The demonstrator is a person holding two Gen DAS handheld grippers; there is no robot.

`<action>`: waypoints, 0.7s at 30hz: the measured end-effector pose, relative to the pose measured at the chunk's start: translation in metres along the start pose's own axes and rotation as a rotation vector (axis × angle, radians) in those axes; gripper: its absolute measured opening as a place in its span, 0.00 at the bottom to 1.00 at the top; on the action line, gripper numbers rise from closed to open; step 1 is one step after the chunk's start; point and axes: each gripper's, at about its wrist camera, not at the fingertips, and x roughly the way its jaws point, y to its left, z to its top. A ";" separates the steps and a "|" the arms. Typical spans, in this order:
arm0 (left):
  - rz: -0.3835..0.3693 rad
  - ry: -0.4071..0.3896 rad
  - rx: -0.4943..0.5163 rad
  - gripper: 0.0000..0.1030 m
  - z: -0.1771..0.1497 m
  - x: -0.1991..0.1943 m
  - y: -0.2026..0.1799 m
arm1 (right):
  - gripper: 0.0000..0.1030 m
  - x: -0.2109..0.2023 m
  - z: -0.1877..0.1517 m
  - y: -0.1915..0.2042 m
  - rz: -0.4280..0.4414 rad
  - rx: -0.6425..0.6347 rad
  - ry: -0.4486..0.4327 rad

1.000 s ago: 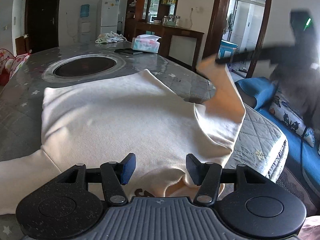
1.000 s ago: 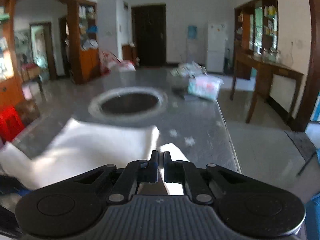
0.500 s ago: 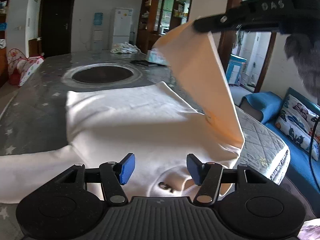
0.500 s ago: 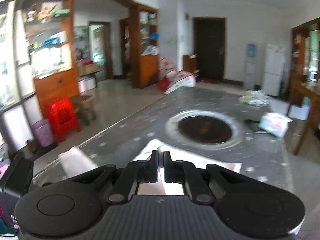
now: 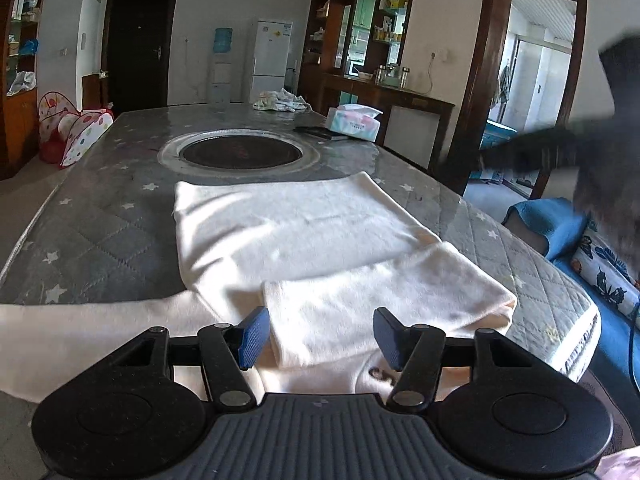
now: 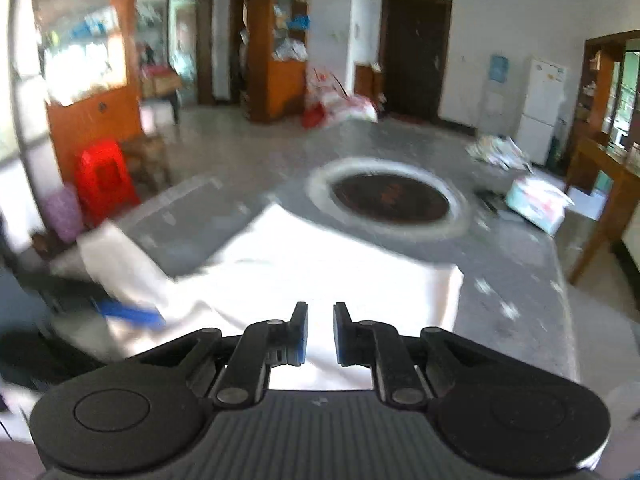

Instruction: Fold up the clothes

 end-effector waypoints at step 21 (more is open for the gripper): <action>-0.011 0.064 -0.013 0.41 0.004 0.042 0.009 | 0.22 0.044 -0.055 -0.023 -0.041 0.021 0.096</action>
